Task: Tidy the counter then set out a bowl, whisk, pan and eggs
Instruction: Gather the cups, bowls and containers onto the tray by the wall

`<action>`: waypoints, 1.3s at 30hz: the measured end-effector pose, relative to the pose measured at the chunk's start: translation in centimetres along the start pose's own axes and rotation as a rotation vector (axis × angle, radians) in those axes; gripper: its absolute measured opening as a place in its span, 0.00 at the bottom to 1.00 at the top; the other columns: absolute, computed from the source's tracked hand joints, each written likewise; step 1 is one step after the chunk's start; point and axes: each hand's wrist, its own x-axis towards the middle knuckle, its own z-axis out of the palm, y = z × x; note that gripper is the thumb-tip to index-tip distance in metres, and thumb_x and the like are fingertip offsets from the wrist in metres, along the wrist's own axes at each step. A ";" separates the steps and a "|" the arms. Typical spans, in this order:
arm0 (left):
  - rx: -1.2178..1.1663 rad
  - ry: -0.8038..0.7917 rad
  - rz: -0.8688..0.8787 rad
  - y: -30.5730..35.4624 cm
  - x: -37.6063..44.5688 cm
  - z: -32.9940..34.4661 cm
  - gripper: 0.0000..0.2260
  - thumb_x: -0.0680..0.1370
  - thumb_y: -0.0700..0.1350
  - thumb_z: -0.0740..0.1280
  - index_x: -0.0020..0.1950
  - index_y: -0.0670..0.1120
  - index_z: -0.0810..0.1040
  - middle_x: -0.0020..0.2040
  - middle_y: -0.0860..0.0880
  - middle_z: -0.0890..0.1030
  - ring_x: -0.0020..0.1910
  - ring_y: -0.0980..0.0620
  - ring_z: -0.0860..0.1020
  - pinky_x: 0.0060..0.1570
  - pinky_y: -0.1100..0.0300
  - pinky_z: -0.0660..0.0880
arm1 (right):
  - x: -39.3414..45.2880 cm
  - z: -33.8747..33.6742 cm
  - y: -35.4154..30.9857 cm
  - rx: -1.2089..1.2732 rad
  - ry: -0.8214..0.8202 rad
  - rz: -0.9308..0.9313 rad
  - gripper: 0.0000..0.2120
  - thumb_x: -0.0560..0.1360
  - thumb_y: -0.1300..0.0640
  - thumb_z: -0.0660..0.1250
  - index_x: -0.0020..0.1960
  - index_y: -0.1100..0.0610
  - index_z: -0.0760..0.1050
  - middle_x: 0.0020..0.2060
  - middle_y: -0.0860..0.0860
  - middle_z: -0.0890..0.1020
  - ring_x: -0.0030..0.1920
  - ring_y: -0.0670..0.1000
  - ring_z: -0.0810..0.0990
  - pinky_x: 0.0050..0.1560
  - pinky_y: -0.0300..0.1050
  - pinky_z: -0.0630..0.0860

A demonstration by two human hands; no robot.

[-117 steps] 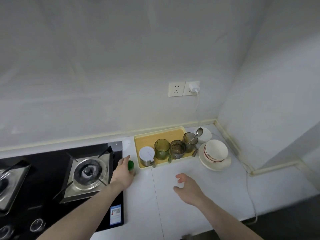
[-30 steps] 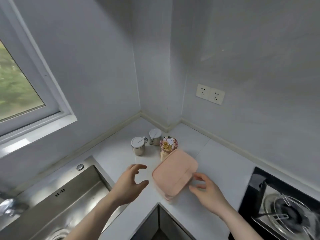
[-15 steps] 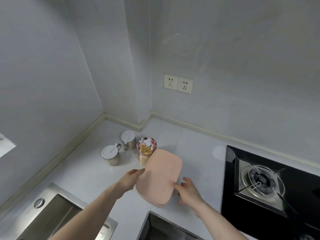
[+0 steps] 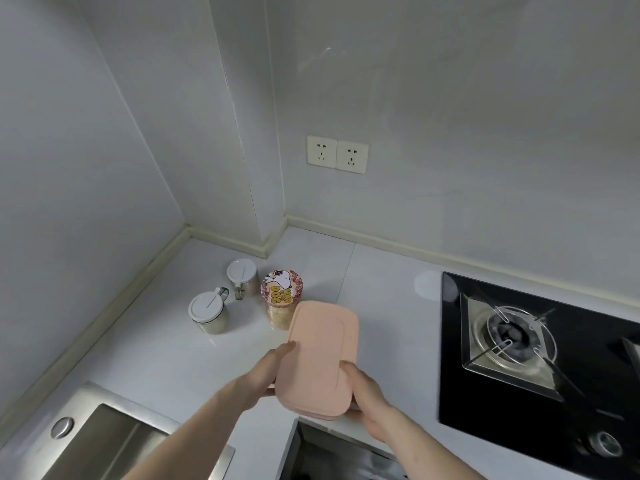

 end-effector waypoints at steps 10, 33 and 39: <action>-0.001 -0.073 -0.012 -1.4 0.0 2.0 0.36 0.66 0.76 0.62 0.69 0.58 0.71 0.64 0.50 0.80 0.64 0.46 0.76 0.71 0.41 0.68 | 0.1 0.4 1.8 0.113 -0.013 0.044 0.22 0.77 0.38 0.64 0.69 0.45 0.70 0.58 0.49 0.84 0.57 0.56 0.83 0.55 0.60 0.83; 0.123 -0.220 0.197 2.8 -6.7 15.8 0.24 0.74 0.68 0.62 0.62 0.55 0.79 0.54 0.54 0.86 0.54 0.51 0.84 0.54 0.52 0.78 | -12.2 -12.6 4.4 0.131 0.129 -0.102 0.26 0.73 0.31 0.66 0.66 0.43 0.75 0.52 0.44 0.87 0.56 0.50 0.85 0.59 0.54 0.81; 0.223 -0.271 0.176 3.1 -8.5 21.2 0.17 0.80 0.62 0.59 0.59 0.55 0.81 0.50 0.54 0.87 0.53 0.50 0.84 0.52 0.54 0.77 | -16.6 -15.4 8.4 0.248 0.222 -0.107 0.21 0.78 0.34 0.62 0.66 0.43 0.74 0.52 0.42 0.87 0.54 0.47 0.86 0.57 0.53 0.82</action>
